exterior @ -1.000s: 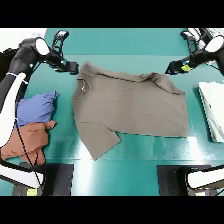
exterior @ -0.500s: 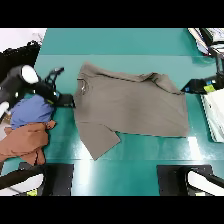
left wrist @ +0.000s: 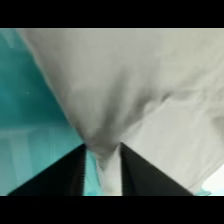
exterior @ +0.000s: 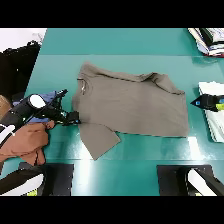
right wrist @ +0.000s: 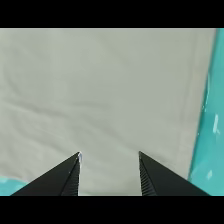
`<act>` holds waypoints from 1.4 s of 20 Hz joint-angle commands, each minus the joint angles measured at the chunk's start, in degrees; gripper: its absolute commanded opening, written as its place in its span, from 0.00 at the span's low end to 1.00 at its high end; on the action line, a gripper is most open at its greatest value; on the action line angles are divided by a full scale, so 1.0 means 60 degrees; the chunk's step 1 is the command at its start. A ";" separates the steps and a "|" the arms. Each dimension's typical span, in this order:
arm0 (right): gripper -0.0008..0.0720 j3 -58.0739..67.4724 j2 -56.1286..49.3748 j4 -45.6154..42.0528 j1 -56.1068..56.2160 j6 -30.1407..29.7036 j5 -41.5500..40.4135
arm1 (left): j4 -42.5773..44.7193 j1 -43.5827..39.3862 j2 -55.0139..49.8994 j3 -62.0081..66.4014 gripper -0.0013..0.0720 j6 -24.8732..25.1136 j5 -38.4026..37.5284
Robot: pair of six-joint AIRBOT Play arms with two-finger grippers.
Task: Fold the shirts.
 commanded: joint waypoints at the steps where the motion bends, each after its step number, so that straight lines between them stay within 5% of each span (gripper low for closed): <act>1: 0.58 -0.0951 0.0495 -0.0055 -0.0922 0.0004 0.0266 | -0.0350 -0.0004 0.0033 -0.0295 0.33 0.0288 0.0302; 2: 0.58 -0.1304 0.0576 -0.0062 -0.1271 0.0004 0.0317 | -0.0346 0.0000 0.0033 -0.0295 0.06 0.0357 0.0310; 5: 0.60 -0.2488 0.0780 -0.0288 -0.2470 0.0007 0.0466 | -0.0353 0.0000 0.0040 -0.0273 0.05 0.0554 0.0237; 7: 0.75 -0.3191 0.0696 -0.0809 -0.2914 0.0007 0.0605 | -0.0353 0.0000 0.0044 -0.0273 0.05 0.0721 0.0175; 13: 0.73 -0.4054 -0.0852 0.0302 -0.2616 0.0007 -0.0091 | -0.0382 0.0000 0.0044 -0.0273 0.05 0.0820 0.0222; 16: 0.59 -0.3617 -0.1439 0.0543 -0.1880 0.0011 -0.0521 | -0.0379 0.0000 0.0044 -0.0273 0.05 0.0823 0.0229; 18: 0.19 -0.3177 -0.1687 0.0499 -0.1362 0.0004 -0.0444 | -0.0379 0.0000 0.0044 -0.0273 0.05 0.0856 0.0226; 19: 0.07 -0.2969 -0.1705 0.0492 -0.1064 0.0004 -0.0459 | -0.0379 0.0000 0.0044 -0.0255 0.05 0.0896 0.0219; 24: 0.03 -0.0962 -0.0674 0.0484 0.0284 0.0007 -0.0248 | 0.0153 0.0029 0.1694 0.1093 0.05 0.0506 0.0004; 28: 0.03 0.1945 0.0834 0.0477 0.0769 0.0157 -0.0834 | 0.1155 0.0025 0.3654 0.4288 0.05 0.0466 -0.0484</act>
